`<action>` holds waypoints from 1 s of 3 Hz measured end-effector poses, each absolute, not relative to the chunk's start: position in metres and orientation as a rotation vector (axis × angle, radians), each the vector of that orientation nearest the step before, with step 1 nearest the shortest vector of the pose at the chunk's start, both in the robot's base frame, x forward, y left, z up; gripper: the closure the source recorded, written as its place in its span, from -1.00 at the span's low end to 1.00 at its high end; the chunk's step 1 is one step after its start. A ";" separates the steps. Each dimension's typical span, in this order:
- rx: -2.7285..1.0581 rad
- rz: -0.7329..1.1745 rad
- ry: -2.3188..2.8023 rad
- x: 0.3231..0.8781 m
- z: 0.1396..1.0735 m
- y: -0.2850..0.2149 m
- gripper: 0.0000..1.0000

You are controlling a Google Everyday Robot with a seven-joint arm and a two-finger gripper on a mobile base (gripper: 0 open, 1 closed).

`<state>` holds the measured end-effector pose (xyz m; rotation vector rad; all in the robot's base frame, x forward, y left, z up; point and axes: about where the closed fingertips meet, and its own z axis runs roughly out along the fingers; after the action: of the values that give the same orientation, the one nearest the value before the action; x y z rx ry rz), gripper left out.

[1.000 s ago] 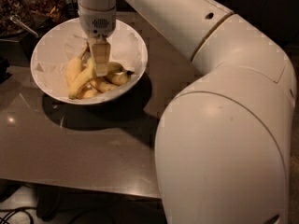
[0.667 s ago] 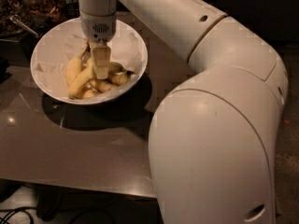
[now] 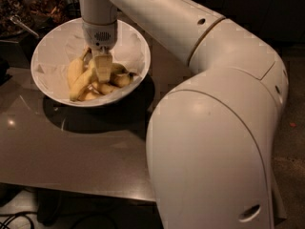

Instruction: Pick banana from white bowl

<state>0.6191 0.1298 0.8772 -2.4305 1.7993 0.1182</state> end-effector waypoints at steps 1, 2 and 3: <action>-2.403 0.114 1.781 0.626 0.876 0.137 0.68; -2.383 0.093 1.765 0.624 0.879 0.139 1.00; -2.342 0.069 1.728 0.603 0.899 0.126 1.00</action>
Offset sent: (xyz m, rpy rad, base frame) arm -0.0080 -0.0019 0.0093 0.0163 -0.0487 -0.0014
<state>0.6030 0.1262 0.8988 -2.3419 1.7279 0.0688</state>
